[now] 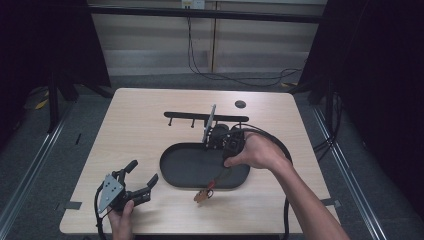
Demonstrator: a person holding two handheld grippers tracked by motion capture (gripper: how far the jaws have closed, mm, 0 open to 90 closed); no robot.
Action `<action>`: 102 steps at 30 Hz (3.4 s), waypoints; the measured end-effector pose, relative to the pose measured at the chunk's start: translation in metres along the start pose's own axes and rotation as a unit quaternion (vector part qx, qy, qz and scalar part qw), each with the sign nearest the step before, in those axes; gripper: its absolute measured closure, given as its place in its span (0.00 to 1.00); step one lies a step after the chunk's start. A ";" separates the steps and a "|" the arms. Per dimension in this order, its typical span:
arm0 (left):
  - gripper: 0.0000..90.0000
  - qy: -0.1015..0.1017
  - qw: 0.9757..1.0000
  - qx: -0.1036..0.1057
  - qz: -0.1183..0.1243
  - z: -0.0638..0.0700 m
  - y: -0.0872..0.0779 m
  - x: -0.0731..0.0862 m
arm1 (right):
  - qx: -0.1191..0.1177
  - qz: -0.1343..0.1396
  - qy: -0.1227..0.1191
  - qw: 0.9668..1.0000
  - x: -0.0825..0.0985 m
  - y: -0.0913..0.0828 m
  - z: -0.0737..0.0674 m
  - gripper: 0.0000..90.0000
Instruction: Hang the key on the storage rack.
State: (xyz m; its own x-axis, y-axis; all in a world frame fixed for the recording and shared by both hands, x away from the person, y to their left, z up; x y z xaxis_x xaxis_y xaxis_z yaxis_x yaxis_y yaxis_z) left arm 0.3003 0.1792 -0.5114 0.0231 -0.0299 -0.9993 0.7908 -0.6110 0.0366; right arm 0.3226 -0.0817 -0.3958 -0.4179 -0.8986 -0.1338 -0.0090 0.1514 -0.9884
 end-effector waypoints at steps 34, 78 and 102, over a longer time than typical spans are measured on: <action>0.17 0.000 1.000 0.001 0.000 0.000 0.000 0.000 | 0.009 0.049 0.019 0.999 -0.029 -0.053 0.021 0.96; 0.17 0.003 1.000 0.003 0.000 0.000 0.000 0.000 | 0.038 0.076 0.042 0.995 -0.063 -0.046 0.082 0.96; 0.17 0.002 1.000 0.004 0.000 0.000 0.000 0.000 | 0.026 0.096 0.055 0.994 -0.062 -0.044 0.086 0.93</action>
State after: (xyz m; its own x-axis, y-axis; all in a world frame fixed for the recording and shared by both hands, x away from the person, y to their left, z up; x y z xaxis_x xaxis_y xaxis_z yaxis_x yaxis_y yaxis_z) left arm 0.3003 0.1792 -0.5116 0.0249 -0.0264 -0.9993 0.7858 -0.6174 0.0359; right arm 0.4267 -0.0680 -0.3502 -0.5033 -0.8047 -0.3149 0.1271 0.2916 -0.9481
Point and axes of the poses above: each handheld gripper's, and its own axes: y roughly forward along the jaws, x roughly out of its underside, z roughly to its right, the point moved 7 cm from there along y, roughly forward along the jaws, and after that the axes turned 3 degrees about z, right-handed, at the moved point
